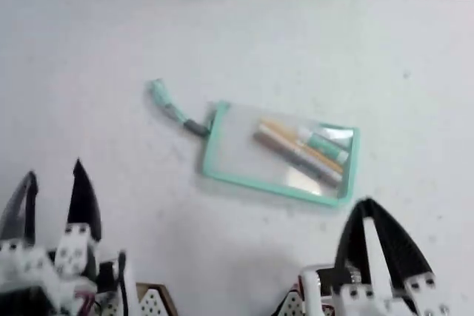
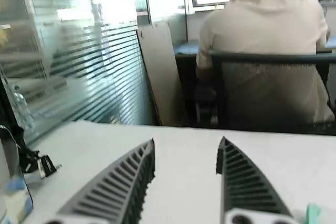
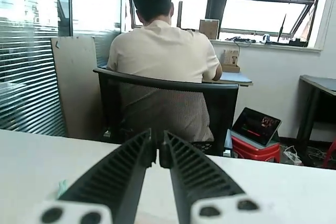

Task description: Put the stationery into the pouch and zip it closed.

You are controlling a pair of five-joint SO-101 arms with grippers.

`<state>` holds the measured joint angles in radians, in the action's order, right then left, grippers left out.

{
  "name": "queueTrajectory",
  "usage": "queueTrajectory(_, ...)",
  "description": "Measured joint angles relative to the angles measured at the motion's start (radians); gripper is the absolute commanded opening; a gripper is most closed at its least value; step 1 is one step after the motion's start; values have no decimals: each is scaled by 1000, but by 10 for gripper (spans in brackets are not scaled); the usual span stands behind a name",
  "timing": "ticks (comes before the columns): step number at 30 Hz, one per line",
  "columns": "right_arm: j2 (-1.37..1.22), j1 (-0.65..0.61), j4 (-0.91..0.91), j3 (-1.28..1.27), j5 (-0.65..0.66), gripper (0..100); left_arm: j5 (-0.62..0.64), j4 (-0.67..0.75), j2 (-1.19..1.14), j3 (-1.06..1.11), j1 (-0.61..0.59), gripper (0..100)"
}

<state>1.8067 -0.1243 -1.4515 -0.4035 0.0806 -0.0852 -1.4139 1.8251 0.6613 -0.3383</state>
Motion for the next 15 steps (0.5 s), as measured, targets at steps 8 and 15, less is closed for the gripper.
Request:
queueTrajectory(8,0,28,100,-245,0,24,0,31,0,239,152,200)
queueTrajectory(15,0,198,118,-298,0,24,0,138,0,433,215,200)
